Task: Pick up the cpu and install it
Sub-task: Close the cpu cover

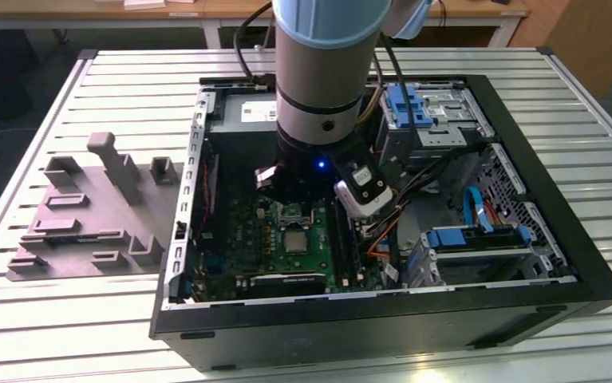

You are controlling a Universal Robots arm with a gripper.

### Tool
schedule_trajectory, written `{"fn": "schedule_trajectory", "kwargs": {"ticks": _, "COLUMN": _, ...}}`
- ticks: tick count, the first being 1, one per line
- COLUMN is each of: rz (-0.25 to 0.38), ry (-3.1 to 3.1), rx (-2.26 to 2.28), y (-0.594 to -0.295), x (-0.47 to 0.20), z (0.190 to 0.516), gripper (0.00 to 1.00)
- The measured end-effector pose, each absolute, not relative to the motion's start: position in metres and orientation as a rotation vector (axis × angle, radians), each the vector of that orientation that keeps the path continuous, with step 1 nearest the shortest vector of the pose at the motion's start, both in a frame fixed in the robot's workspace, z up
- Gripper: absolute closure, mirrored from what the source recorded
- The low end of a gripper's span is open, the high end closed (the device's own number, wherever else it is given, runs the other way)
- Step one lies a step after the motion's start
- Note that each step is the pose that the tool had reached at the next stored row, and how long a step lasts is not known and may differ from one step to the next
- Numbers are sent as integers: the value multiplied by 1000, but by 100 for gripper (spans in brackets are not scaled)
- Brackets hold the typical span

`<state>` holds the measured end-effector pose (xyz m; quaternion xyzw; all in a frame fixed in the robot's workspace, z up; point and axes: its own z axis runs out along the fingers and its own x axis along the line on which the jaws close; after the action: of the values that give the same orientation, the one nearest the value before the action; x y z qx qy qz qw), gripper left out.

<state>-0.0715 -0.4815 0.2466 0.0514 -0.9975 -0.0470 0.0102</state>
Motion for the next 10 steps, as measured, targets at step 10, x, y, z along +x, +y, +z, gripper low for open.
{"fn": "schedule_trajectory", "kwargs": {"ticks": 10, "rz": -146, "ry": -3109, "rx": 212, "y": -465, "x": -57, "z": 234, "gripper": 89}}
